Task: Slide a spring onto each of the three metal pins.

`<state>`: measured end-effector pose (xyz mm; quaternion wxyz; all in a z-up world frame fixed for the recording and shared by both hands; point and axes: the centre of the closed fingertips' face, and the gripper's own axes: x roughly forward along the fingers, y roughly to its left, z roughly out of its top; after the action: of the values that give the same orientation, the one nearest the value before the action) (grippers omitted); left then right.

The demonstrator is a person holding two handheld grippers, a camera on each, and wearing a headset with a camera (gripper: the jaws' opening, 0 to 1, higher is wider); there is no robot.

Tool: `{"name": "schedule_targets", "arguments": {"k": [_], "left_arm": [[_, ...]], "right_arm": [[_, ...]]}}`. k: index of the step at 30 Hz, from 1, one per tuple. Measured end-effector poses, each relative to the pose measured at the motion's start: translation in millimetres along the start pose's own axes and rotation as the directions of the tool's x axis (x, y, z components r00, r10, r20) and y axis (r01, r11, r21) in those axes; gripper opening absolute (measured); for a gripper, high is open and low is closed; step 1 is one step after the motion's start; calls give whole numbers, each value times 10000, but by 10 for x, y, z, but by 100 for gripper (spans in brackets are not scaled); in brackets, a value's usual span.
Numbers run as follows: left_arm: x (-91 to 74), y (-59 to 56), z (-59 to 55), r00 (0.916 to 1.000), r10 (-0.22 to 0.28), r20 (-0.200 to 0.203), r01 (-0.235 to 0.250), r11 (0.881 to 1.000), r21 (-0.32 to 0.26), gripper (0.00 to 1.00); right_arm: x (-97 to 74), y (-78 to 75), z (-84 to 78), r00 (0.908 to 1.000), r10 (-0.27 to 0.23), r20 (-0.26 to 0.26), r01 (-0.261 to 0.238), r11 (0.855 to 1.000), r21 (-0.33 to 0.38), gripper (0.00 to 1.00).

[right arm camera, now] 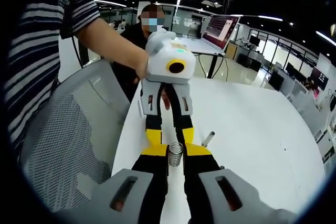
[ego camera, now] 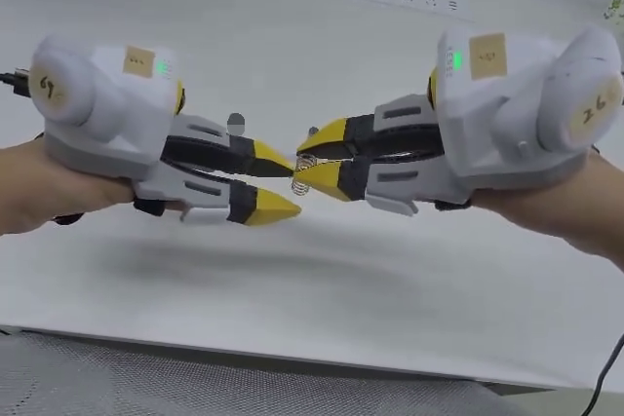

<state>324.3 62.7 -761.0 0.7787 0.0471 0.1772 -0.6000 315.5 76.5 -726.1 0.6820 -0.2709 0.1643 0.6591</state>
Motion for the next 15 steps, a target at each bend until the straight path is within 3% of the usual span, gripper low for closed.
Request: {"name": "schedule_targets", "arguments": {"k": [15], "left_arm": [[-302,161,-117,9956,933,50,-930,9949,-390,29]], "right_arm": [[-2,-63,-69,9996,-239,-127,239,9997,15,7]]}}
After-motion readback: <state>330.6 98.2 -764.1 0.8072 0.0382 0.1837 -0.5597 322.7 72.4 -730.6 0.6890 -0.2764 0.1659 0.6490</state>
